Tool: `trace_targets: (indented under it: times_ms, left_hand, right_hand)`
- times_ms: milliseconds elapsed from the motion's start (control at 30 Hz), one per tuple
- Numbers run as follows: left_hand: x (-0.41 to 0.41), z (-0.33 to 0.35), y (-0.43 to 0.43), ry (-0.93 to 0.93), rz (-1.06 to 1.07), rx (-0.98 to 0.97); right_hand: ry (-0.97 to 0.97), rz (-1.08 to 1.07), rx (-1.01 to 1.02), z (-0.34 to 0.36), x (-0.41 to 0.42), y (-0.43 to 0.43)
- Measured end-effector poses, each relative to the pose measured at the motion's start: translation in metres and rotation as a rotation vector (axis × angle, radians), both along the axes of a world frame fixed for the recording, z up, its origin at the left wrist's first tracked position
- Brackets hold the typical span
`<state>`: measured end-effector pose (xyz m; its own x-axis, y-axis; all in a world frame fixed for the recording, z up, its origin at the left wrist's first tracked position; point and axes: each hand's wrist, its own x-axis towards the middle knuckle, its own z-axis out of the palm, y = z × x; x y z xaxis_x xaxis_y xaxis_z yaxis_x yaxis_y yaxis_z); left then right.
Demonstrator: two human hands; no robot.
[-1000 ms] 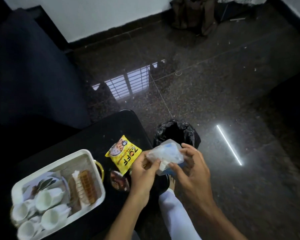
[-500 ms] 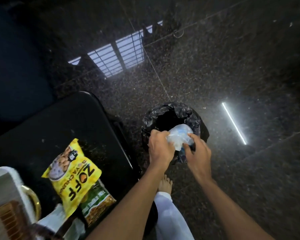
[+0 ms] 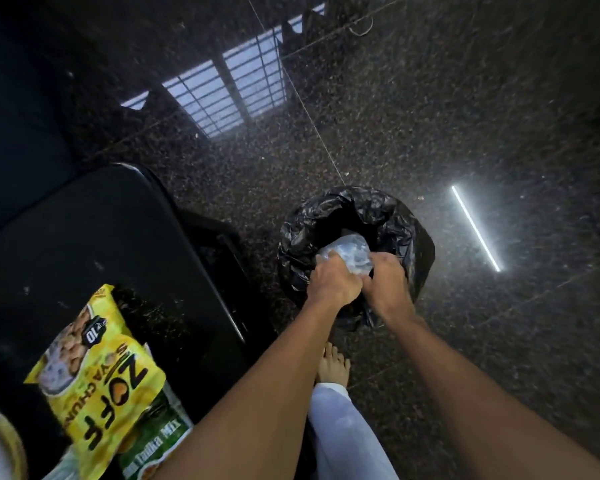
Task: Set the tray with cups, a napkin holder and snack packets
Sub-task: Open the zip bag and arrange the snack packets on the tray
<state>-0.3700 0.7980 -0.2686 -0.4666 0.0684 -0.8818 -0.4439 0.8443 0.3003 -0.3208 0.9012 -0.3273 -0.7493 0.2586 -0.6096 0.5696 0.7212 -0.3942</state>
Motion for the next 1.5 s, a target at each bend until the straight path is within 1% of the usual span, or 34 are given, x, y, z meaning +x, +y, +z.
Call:
trace_targets:
  times_ms: [67,167,233,267,333,400,467,533,600,667,733,800,867,967,1067,1167,1267,1400,1500]
  left_hand:
    - [0.0,0.003,0.0,-0.03,-0.052,-0.033]
    - [0.005,0.014,0.003,0.049,-0.004,-0.03]
    - [0.012,0.027,0.004,0.105,0.091,0.006]
    - [0.016,0.035,0.003,0.134,0.139,0.03]
    - [0.024,0.058,0.002,0.198,0.256,0.102]
    - [0.034,0.088,-0.004,0.262,0.413,0.198]
    - [0.046,0.125,-0.02,0.35,0.56,0.307]
    - [0.063,0.164,-0.04,0.462,0.625,0.383]
    - [0.084,0.201,-0.072,0.579,0.665,0.42]
    - [0.106,0.231,-0.109,0.725,0.696,0.395]
    - [0.13,0.25,-0.15,0.862,0.738,0.292]
    - [0.154,0.259,-0.188,0.928,0.794,0.174]
    - [0.173,0.262,-0.217,0.933,0.816,0.104]
    - [0.186,0.261,-0.247,0.939,0.76,0.109]
    - [0.178,0.25,-0.269,0.907,0.681,0.096]
    - [0.16,0.239,-0.283,0.816,0.558,0.079]
    - [0.144,0.231,-0.294,0.741,0.565,0.146]
    - [0.131,0.219,-0.302,0.592,0.508,0.161]
    - [0.127,0.216,-0.305,0.572,0.517,0.171]
  right_hand:
    - [0.005,0.009,-0.005,-0.004,0.003,-0.001]
    - [0.069,0.085,0.054,0.001,0.012,-0.002]
    - [0.081,-0.024,0.0,0.012,0.016,-0.004]
    - [0.097,-0.124,-0.052,0.023,0.017,-0.008]
    - [0.143,-0.187,-0.09,0.049,0.023,-0.014]
    - [0.205,-0.171,-0.076,0.083,0.03,-0.025]
    - [0.314,-0.145,-0.09,0.117,0.038,-0.041]
    - [0.381,-0.128,-0.14,0.157,0.046,-0.059]
    - [0.391,-0.162,-0.228,0.195,0.054,-0.084]
    - [0.406,-0.186,-0.301,0.226,0.063,-0.109]
    - [0.441,-0.192,-0.362,0.248,0.071,-0.135]
    - [0.437,-0.135,-0.392,0.26,0.075,-0.159]
    - [0.386,-0.064,-0.399,0.263,0.076,-0.179]
    - [0.314,0.032,-0.323,0.259,0.071,-0.2]
    - [0.243,0.029,-0.286,0.256,0.061,-0.211]
    - [0.185,-0.001,-0.298,0.254,0.053,-0.221]
    - [0.203,0.016,-0.262,0.254,0.047,-0.231]
    - [0.225,0.04,-0.224,0.259,0.039,-0.243]
    - [0.249,0.035,-0.264,0.263,0.031,-0.252]
